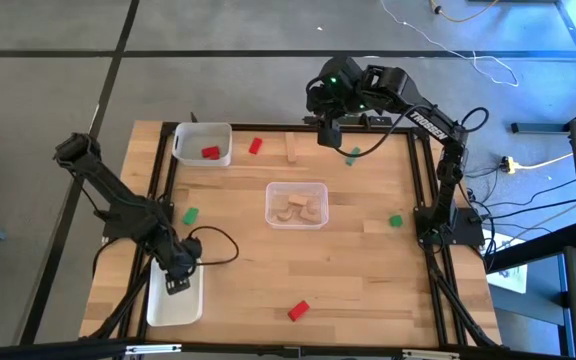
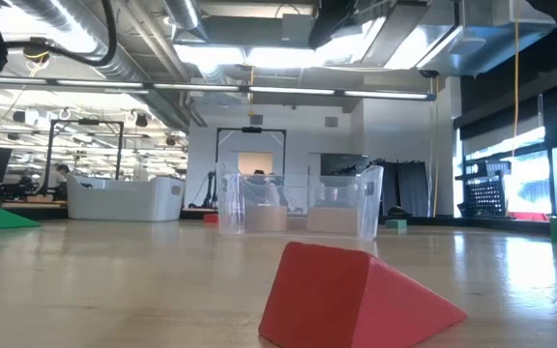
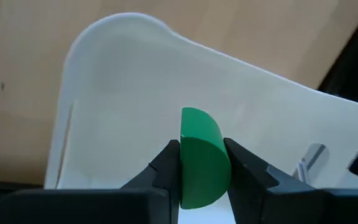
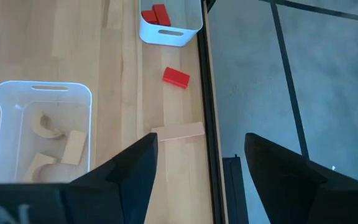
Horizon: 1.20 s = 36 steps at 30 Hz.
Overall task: Sort & place blocks by color
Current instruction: Put the green block into the white bin
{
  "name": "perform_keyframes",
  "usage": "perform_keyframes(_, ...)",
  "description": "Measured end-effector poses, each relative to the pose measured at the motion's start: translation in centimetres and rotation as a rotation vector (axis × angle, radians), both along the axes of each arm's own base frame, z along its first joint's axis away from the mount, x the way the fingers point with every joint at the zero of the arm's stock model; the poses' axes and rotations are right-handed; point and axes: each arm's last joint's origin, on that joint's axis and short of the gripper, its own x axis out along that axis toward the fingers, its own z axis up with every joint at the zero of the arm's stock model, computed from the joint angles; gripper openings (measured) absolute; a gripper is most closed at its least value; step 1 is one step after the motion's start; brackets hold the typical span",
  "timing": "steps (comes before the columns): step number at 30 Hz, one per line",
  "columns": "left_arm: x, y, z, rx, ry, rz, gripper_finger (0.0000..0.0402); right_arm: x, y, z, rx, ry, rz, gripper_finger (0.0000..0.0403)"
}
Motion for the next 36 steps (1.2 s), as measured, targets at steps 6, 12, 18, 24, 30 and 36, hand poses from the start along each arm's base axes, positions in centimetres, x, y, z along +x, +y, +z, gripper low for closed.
perform_keyframes(6,-0.4,0.4,-1.2,0.024,0.046,0.032,0.0138,0.0,0.0,0.0,0.002,-0.001,-0.002,0.0239)
perform_keyframes(12,-0.4,0.4,-1.3,0.015,0.044,0.045,0.0141,0.0,0.0,0.0,0.002,0.0,-0.002,0.0239)
perform_keyframes(18,0.0,0.5,0.5,0.019,-0.059,0.091,0.0143,0.0,0.0,0.0,0.002,0.0,-0.002,0.0239)
perform_keyframes(24,0.0,2.4,4.6,0.099,-0.228,0.265,0.0144,0.0,0.0,0.0,0.002,0.0,-0.002,0.0239)
perform_keyframes(30,-0.6,4.8,7.2,0.194,-0.31,0.414,0.0144,0.0,0.0,0.0,0.001,0.002,0.0,0.0239)
perform_keyframes(36,-1.3,6.7,6.8,0.244,-0.148,0.549,0.0144,-0.1,0.3,-0.1,0.143,-0.037,0.144,0.0239)
